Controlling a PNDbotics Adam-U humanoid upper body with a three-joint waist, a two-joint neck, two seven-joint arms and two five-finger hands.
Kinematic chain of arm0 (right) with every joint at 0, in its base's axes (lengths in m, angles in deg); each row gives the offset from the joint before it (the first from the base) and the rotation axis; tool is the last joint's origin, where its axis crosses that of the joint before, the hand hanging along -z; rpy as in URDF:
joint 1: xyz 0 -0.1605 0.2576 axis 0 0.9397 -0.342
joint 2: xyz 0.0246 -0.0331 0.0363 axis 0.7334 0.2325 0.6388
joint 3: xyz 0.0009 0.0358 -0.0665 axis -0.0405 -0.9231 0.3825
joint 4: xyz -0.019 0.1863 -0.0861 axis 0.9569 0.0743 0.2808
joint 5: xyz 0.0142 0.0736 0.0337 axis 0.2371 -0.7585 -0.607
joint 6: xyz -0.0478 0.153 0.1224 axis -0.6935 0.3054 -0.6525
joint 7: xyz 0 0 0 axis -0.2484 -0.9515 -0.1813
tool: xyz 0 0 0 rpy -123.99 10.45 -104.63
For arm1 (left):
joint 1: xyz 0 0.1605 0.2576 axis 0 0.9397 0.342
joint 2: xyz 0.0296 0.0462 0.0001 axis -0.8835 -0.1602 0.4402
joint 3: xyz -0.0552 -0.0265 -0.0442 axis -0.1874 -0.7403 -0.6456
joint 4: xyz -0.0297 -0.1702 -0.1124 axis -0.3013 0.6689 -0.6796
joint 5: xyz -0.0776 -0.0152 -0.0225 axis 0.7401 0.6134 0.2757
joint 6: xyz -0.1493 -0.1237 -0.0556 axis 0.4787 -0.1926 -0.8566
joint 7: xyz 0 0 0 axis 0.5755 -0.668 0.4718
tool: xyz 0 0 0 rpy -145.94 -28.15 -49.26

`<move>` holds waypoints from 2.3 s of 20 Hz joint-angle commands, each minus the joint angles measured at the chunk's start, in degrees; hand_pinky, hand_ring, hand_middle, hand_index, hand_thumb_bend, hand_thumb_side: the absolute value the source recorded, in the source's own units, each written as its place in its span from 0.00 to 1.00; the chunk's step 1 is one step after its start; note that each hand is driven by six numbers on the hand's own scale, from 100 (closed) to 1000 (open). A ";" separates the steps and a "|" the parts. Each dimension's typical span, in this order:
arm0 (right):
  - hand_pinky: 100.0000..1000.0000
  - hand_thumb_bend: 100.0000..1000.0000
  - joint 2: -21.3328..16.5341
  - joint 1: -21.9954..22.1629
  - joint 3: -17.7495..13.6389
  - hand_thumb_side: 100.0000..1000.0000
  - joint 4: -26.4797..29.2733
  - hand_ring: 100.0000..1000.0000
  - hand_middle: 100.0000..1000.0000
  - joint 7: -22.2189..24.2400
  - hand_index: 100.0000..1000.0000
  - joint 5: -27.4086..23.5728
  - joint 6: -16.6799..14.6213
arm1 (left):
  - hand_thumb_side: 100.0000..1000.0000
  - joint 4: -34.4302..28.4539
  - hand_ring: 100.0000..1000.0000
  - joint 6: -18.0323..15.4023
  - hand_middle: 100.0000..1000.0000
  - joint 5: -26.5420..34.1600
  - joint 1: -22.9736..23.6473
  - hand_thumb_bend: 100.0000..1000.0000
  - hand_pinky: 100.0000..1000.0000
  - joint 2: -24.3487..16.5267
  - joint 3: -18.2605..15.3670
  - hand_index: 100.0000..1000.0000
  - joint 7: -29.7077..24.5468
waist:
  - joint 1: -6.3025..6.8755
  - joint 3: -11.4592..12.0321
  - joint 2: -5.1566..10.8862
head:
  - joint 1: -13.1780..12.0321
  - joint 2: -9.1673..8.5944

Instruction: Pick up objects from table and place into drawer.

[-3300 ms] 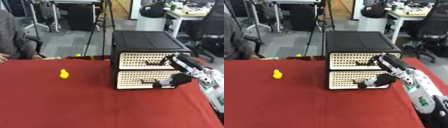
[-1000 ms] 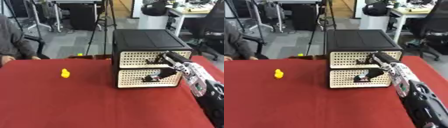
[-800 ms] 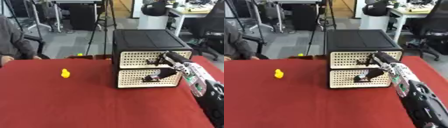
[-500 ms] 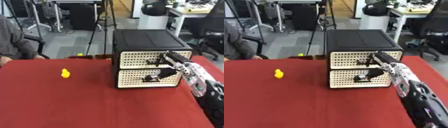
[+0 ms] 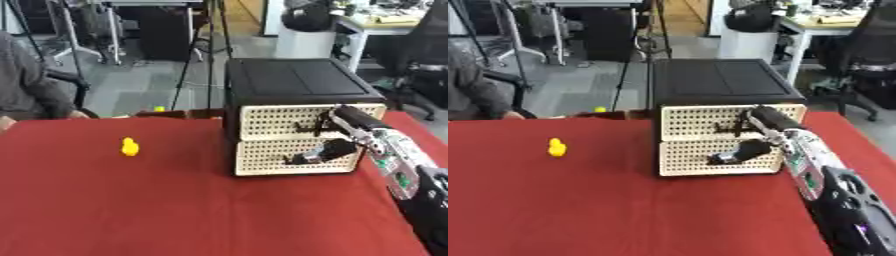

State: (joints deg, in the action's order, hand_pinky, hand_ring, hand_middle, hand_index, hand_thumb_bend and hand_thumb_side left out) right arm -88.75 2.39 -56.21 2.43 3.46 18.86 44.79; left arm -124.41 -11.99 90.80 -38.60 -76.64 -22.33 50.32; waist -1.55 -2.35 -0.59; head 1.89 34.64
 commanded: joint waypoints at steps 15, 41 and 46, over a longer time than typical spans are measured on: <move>0.00 1.00 -4.97 6.33 0.05 0.66 11.61 0.00 0.00 2.66 0.31 -3.22 0.28 | 0.53 -0.87 0.79 0.65 0.75 -0.44 -0.69 0.00 0.51 -1.76 -0.46 0.85 -0.12 | -0.90 -0.34 0.20 | -0.21 -0.17; 0.00 1.00 -7.10 18.55 -2.44 0.64 25.80 0.00 0.00 2.50 0.31 -8.66 3.58 | 0.53 -1.19 0.79 1.22 0.76 -1.01 -0.77 0.00 0.51 -2.18 -0.91 0.85 0.17 | -1.78 -0.85 -0.32 | -1.33 -0.75; 0.00 1.00 -7.00 20.12 -2.69 0.64 27.07 0.00 0.00 2.56 0.31 -8.63 3.70 | 0.53 -1.20 0.79 1.09 0.76 -0.99 -0.70 0.00 0.52 -2.23 -0.91 0.85 0.19 | -1.73 -1.11 -0.33 | -1.41 -0.75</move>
State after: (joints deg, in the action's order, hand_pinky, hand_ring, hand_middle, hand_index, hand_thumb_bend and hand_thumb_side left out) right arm -93.75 22.72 -58.03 28.30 5.95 10.84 48.28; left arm -124.47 -10.81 89.90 -38.63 -76.73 -22.71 50.41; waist -3.61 -3.18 -1.31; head 0.57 34.39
